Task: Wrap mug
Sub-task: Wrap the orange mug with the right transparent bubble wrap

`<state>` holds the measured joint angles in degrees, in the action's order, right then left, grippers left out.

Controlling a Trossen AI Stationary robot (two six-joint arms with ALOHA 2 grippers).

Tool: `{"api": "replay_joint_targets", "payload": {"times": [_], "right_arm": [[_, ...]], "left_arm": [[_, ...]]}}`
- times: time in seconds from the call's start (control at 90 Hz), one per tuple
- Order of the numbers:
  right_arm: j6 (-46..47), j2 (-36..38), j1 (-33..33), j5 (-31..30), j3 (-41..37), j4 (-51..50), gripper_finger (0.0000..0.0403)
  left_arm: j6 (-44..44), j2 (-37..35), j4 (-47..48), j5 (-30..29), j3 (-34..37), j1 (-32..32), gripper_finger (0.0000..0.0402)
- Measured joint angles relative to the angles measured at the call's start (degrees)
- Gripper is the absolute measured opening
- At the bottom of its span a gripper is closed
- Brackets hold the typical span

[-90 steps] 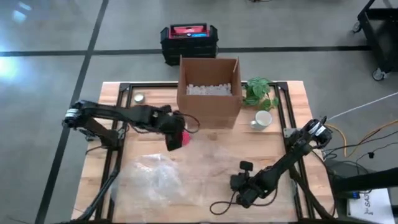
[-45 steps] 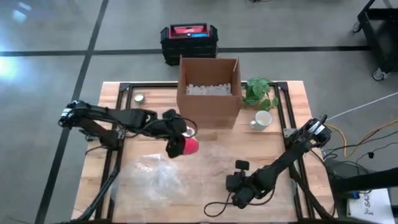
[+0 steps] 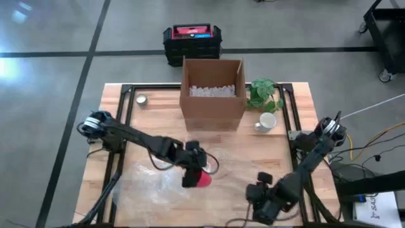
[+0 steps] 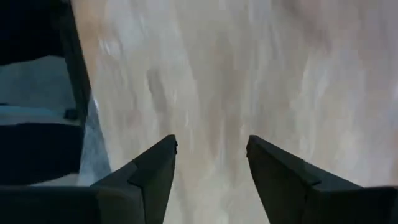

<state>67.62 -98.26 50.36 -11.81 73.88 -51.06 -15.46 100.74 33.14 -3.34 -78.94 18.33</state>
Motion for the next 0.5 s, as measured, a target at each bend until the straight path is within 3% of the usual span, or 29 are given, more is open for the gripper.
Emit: {"api": "replay_joint_targets", "payload": {"times": [0.167, 0.311, 0.5], "right_arm": [[10.08, -0.13, 3.52, -1.52, -4.12, 2.36, 0.0186], [13.39, -0.11, 4.94, -1.50, -5.78, 3.87, 0.0186], [13.49, -0.30, 5.01, -1.75, -12.02, 13.20, 0.0186]], "left_arm": [[-0.02, 4.51, -6.46, 1.78, -0.55, 0.48, 0.0000], [0.88, 8.42, -3.24, 1.79, -6.20, 0.37, 0.0000], [4.93, 15.46, 0.63, 1.10, -15.39, 0.31, 0.0000]]}}
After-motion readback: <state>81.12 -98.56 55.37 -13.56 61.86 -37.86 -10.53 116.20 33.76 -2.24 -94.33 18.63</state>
